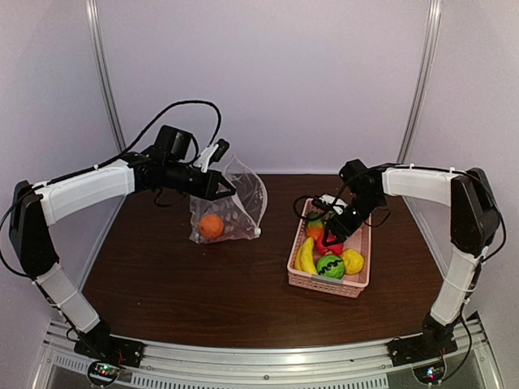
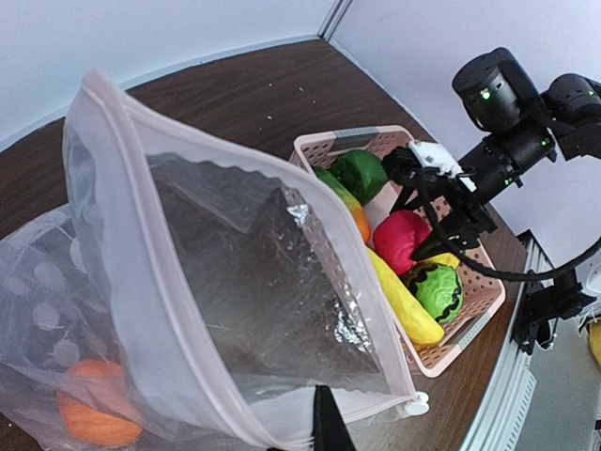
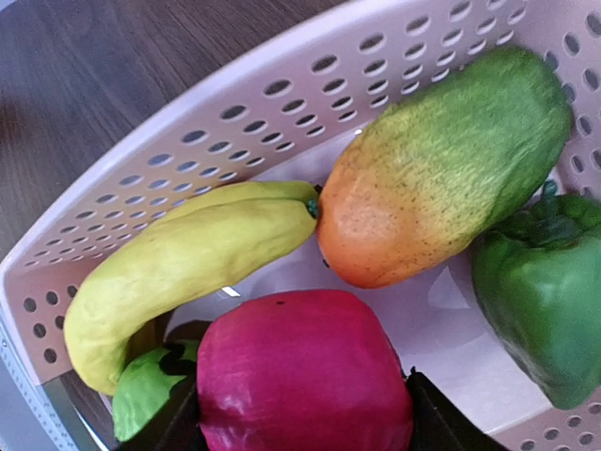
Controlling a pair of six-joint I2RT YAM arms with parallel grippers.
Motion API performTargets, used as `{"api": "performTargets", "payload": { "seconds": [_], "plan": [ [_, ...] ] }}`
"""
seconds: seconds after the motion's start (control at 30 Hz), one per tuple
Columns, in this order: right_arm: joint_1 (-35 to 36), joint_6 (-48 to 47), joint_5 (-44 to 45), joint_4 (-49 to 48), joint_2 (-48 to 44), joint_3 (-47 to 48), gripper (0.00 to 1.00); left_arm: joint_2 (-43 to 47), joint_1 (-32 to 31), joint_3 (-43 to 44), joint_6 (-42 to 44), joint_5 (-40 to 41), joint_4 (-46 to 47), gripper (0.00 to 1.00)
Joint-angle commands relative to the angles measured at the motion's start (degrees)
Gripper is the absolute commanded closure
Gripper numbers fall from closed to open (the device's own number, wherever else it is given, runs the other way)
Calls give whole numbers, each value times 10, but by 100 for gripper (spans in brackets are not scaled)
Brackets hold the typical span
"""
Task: Place the food in the zip-top bag and seal the zipper
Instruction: Pick up the fake fruit from the bin.
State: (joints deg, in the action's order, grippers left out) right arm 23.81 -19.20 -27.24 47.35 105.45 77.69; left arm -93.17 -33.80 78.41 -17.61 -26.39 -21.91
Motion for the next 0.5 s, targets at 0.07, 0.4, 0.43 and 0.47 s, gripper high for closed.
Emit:
{"api": "performTargets", "payload": {
  "seconds": [0.07,0.4,0.43,0.47],
  "plan": [
    [-1,-4,4,24,-129,45,54,2,2,9,1,-11,11,100],
    [67,29,-66,-87,-130,132,58,-6,2,8,6,-44,20,100],
    [73,43,-88,-91,-119,150,57,-5,2,8,9,-43,21,100],
    [79,57,-107,-97,-107,169,58,-4,2,7,10,-41,21,100]
  ]
}}
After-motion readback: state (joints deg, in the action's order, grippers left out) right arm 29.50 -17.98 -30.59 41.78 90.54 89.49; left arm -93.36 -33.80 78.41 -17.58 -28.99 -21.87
